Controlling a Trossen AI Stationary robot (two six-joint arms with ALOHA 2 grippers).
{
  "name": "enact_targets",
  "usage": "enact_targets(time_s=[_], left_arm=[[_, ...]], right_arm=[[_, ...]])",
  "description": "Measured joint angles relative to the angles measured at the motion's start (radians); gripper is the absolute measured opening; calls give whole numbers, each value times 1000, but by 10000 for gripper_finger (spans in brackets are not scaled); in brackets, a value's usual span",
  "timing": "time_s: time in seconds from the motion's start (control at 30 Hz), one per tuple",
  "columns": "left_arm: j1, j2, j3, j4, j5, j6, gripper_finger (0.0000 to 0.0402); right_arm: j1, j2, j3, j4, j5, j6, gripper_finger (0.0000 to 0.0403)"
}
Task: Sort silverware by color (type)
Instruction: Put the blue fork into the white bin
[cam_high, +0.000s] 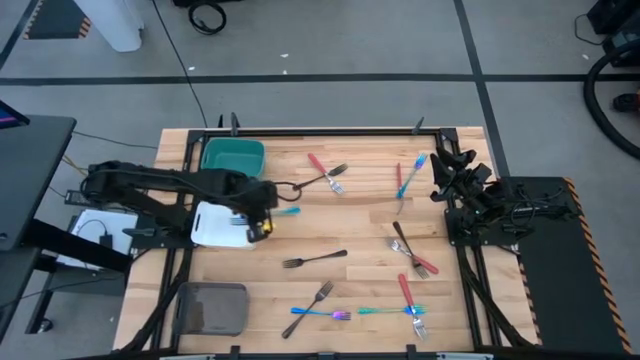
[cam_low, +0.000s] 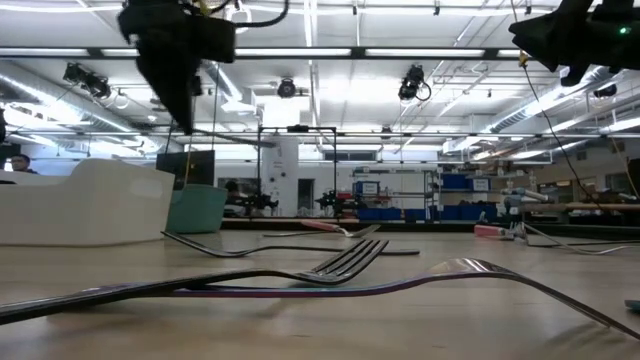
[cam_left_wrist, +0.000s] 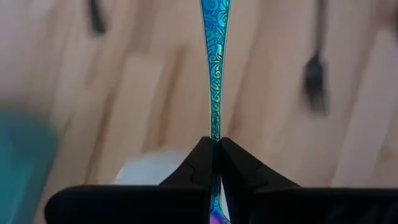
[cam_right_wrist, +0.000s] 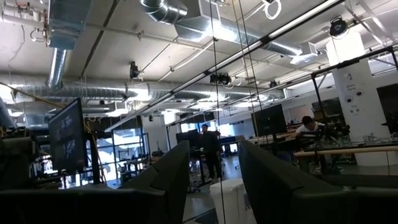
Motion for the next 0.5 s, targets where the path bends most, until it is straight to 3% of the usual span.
enact_targets(time_s=[0.13, 0.3, 0.5], left_arm=[[1, -56, 0, -156, -68, -65, 25], [0, -115, 0, -351, -77, -140, 25], [-24, -186, 0, -441, -71, -179, 25]], right_arm=[[0, 0, 0, -1, -1, 4, 149], [0, 0, 0, -6, 1, 4, 149], [0, 0, 0, -11, 2, 14, 149]])
